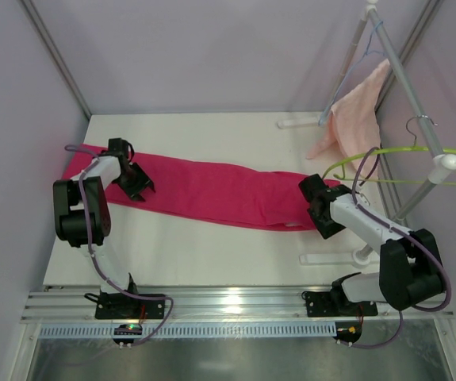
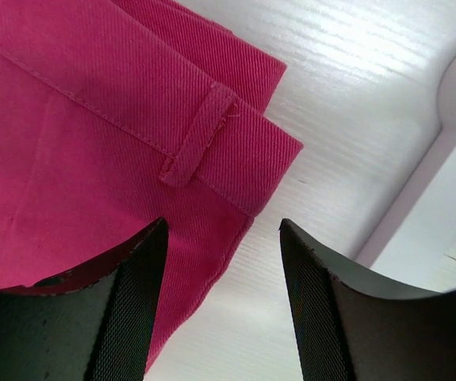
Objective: Place the trousers on the hanger
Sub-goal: Fold the trousers
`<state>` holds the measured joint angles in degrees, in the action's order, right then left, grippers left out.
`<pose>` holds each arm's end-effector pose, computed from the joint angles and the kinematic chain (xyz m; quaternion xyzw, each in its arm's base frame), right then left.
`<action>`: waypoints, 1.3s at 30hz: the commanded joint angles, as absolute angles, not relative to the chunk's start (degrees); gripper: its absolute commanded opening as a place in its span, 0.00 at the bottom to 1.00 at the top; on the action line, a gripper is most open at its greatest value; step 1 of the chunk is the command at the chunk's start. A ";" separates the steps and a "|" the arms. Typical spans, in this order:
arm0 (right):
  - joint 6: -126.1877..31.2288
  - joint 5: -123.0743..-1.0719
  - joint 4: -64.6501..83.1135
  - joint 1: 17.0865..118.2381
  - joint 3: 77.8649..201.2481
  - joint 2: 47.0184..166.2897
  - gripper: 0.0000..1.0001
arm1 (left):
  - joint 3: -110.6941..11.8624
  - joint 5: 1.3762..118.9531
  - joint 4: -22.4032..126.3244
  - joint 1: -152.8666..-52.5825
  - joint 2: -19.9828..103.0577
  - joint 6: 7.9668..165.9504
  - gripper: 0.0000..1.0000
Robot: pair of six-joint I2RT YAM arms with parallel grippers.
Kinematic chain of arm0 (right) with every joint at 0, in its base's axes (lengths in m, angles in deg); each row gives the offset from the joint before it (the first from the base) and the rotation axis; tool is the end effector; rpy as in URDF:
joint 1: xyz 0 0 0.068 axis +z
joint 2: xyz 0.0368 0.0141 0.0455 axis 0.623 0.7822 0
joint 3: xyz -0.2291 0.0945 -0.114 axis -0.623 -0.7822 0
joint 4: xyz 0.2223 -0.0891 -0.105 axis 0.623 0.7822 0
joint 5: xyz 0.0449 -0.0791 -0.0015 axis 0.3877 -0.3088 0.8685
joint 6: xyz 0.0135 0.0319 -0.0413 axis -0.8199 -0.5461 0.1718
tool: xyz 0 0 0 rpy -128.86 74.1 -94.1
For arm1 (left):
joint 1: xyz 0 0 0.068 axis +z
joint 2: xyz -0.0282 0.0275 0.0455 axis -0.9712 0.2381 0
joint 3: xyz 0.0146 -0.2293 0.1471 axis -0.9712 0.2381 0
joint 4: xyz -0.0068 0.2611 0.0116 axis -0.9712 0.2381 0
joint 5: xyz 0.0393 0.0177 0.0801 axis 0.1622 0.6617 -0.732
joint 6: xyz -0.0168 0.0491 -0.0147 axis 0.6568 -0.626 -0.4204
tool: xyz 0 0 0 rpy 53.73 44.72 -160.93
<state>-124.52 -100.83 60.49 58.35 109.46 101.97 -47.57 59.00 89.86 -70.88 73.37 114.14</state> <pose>0.2059 0.0547 0.1922 0.5242 0.8061 -0.1172 0.2483 0.3614 0.0294 0.1621 -0.3619 0.9180 -0.1017 0.1260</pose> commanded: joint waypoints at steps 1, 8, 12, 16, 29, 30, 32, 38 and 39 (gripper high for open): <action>-129.17 -98.90 55.23 58.31 106.99 104.50 0.62 | -44.66 55.68 90.28 -71.22 75.47 113.26 0.50; -134.00 -100.73 51.97 58.40 105.67 105.73 0.44 | -44.75 55.16 90.45 -71.22 75.55 113.35 0.50; -132.69 -108.89 57.22 58.40 110.39 105.47 0.04 | -45.18 54.28 90.89 -71.13 76.08 113.00 0.50; -128.11 -118.56 64.25 58.49 118.31 106.95 0.04 | -45.36 53.93 91.15 -71.22 77.13 113.00 0.50; -132.41 -130.01 71.91 58.49 118.07 113.54 0.04 | -46.07 52.61 92.12 -71.22 78.37 112.47 0.50; -133.55 -129.57 72.79 58.49 117.80 114.51 0.04 | -45.98 52.78 92.12 -71.22 78.28 112.56 0.50; -136.10 -128.78 75.94 58.40 119.11 117.05 0.04 | -45.80 53.66 91.77 -71.22 77.84 112.64 0.50; -141.21 -127.46 88.25 58.49 125.52 121.46 0.50 | -43.08 57.18 89.05 -72.27 73.10 112.82 0.54; -141.39 -126.94 88.96 58.57 125.97 121.20 0.51 | -42.90 57.26 88.70 -72.53 71.70 112.73 0.56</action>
